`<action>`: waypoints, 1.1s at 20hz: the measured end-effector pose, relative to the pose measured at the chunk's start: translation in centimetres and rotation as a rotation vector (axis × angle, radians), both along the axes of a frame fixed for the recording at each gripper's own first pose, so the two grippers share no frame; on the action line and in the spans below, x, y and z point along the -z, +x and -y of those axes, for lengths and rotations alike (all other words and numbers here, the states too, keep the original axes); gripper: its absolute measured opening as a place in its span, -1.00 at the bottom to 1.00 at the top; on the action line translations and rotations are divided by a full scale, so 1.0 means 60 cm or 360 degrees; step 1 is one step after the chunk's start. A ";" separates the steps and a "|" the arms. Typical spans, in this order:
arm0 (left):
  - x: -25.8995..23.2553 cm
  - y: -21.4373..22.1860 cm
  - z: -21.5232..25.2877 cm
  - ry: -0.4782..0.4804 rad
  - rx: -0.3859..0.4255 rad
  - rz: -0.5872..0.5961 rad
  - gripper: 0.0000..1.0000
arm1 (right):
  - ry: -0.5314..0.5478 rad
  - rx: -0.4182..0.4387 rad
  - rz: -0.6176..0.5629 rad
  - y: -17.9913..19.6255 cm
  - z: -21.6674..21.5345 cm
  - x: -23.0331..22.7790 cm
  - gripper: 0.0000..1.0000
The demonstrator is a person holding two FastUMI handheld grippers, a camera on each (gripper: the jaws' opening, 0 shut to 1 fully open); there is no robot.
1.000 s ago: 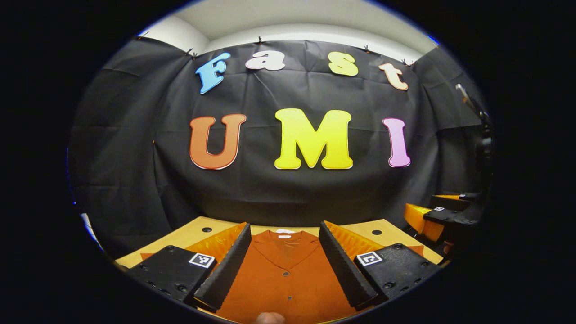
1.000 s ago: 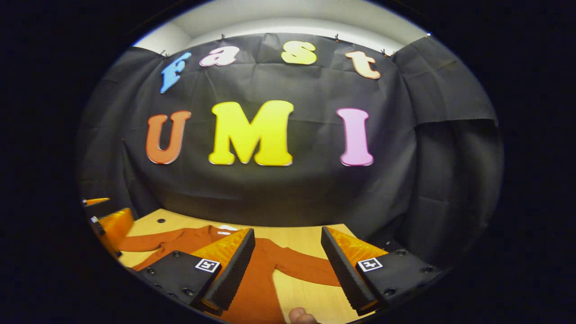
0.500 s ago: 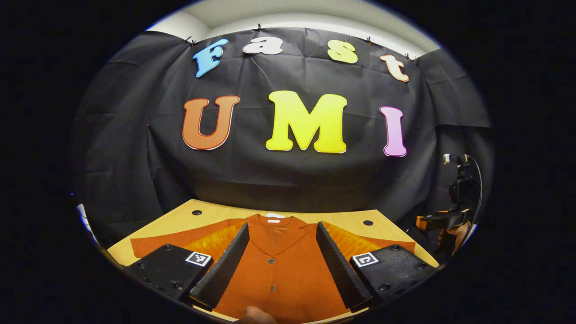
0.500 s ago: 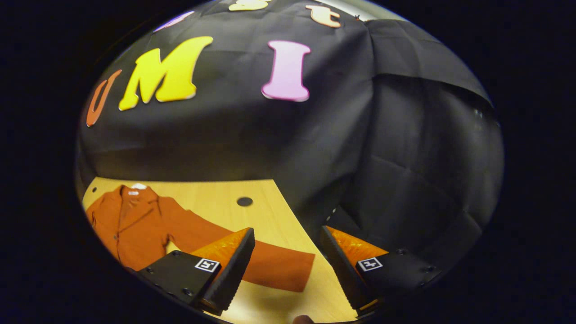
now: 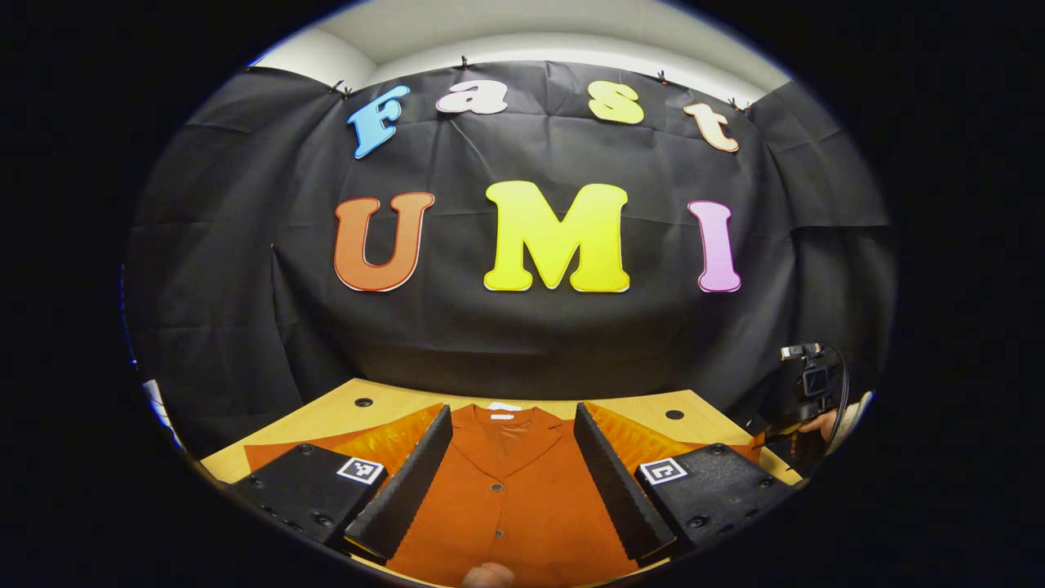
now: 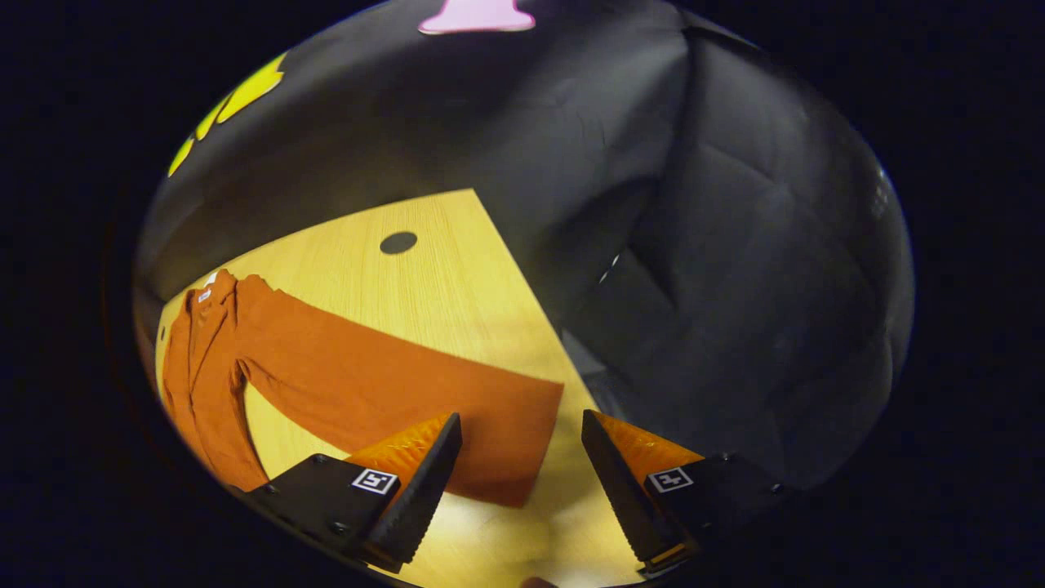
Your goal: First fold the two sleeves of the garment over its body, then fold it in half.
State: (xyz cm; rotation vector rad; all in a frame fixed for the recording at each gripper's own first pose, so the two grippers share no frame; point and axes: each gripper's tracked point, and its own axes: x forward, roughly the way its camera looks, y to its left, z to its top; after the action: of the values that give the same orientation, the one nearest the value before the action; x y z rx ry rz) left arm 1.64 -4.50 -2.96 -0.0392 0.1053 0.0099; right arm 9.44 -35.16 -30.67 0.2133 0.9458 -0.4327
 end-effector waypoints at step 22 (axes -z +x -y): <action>0.014 0.054 -0.075 0.0044 0.0117 0.0021 0.96 | 0.0640 0.0507 -0.0467 0.002 0.000 0.063 -0.01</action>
State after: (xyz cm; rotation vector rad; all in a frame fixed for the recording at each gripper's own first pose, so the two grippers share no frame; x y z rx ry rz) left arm 4.86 -0.02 -3.78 -0.0081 0.0933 -0.0626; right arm 9.53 -35.15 -34.43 0.6866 1.2907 -0.5733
